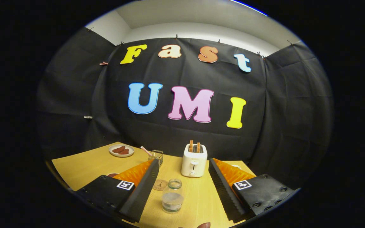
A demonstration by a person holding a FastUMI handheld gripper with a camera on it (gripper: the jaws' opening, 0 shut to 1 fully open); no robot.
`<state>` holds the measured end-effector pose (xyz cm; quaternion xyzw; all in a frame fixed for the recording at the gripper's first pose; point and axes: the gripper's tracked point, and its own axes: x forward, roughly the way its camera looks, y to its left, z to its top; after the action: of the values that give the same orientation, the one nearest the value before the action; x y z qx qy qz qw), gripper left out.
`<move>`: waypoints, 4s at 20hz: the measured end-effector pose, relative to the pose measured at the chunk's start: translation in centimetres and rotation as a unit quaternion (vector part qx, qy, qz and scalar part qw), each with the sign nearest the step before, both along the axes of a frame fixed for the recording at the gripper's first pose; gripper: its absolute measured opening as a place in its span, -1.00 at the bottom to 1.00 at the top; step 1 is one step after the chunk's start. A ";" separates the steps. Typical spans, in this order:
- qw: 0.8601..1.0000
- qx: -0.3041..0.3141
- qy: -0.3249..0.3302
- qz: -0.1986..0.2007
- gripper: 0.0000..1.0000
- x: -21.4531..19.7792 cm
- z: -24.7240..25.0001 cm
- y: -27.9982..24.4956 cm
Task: Take the bottle from table, then pour the juice into the cup, finally place the bottle on the coaster
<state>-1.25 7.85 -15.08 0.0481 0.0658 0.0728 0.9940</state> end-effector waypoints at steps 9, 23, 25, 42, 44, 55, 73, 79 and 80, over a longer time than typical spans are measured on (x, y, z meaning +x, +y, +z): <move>0.996 -0.007 0.076 0.034 0.95 0.3 -12.0 3.0; 0.991 -0.006 0.132 0.004 0.59 3.1 -18.6 4.5; 0.991 -0.037 0.125 0.008 0.56 3.2 -17.4 4.5; 0.934 -0.342 0.052 0.088 0.52 6.3 -9.7 8.3; 0.918 -0.379 0.055 0.108 0.52 6.0 -10.3 9.5; 0.815 -0.551 0.066 0.168 0.52 6.1 -13.7 12.1; 0.709 -0.671 0.069 0.205 0.52 8.1 -15.3 11.9; 0.691 -0.689 0.062 0.209 0.52 8.6 -15.0 12.1; 0.688 -0.692 0.060 0.210 0.52 8.8 -15.1 12.1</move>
<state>7.50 19.98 -30.16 -0.6643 0.1656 0.2099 0.6980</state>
